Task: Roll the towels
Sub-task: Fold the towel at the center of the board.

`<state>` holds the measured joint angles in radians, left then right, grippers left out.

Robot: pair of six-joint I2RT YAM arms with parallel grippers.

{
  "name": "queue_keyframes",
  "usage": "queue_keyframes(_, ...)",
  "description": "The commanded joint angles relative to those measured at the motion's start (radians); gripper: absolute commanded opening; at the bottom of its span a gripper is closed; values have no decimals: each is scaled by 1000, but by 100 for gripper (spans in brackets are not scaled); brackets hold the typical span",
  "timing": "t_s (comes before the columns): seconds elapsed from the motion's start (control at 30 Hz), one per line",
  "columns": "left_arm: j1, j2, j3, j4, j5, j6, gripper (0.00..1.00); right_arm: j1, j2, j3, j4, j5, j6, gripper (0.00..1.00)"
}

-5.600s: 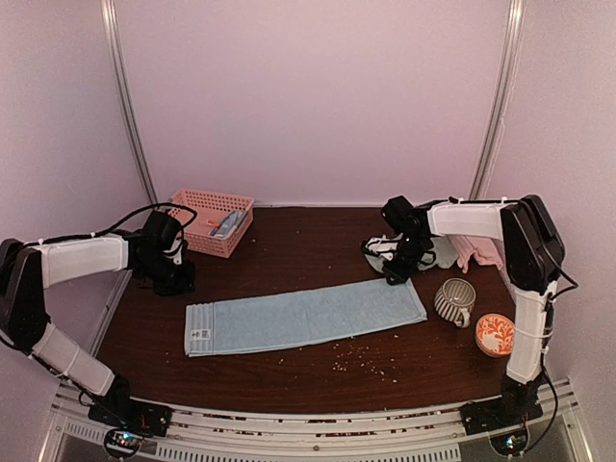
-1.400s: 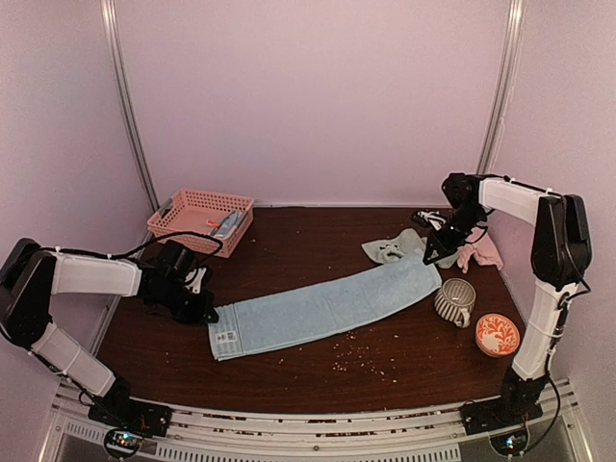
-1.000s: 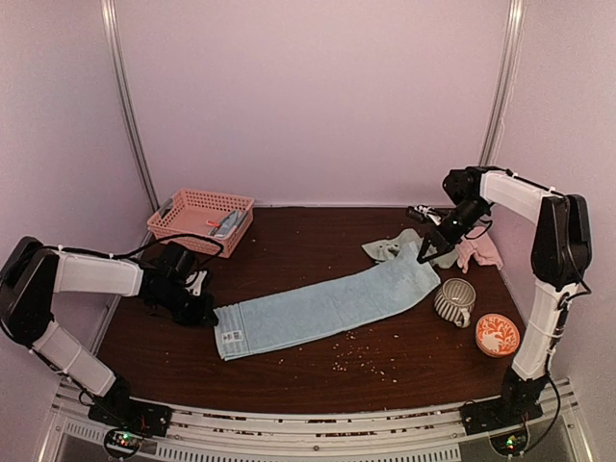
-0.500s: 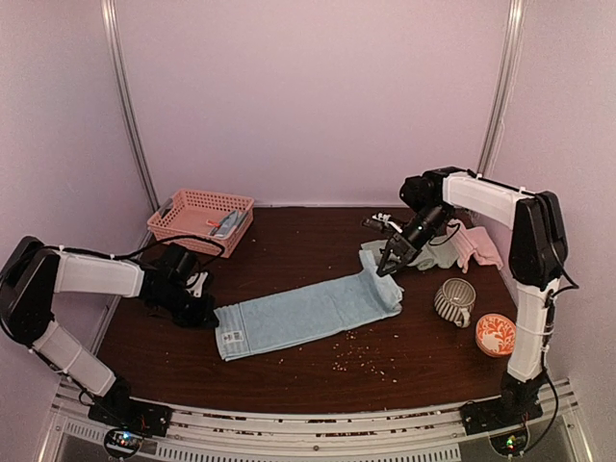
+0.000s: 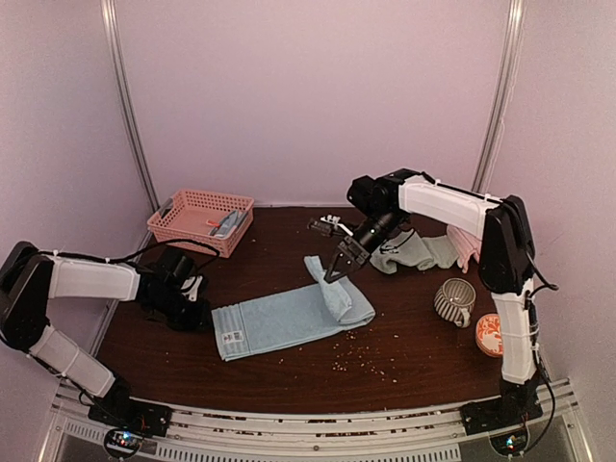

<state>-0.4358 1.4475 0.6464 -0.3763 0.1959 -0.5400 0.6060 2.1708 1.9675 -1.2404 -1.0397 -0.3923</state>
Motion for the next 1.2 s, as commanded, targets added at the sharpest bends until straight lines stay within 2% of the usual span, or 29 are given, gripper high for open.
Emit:
queue_keyframes(0.0,-7,-33,-19,-24,-28,-29,0,49,26,37,143,-46,139,0)
queue_keyframes(0.2,-7,-39,-20,-36,-39,-40,0,113,76,36,392,-15,385,0)
queue_keyframes(0.4,-7,-51,-31,-35,-44,-47,0,159,118,42,543,16,527,0)
queue_keyframes(0.57,-7,-56,-44,-23,-44,-62,0,202,165,94,557,13,546,0)
queue_keyframes(0.77,-7,-50,-53,-1,-30,-65,0,246,211,104,662,12,640,0)
queue_keyframes(0.93,-7,-57,-54,-2,-27,-57,0,285,258,144,661,86,666,0)
queue_keyframes(1.17,-6,-49,-58,15,-16,-53,0,315,290,147,721,63,737,0)
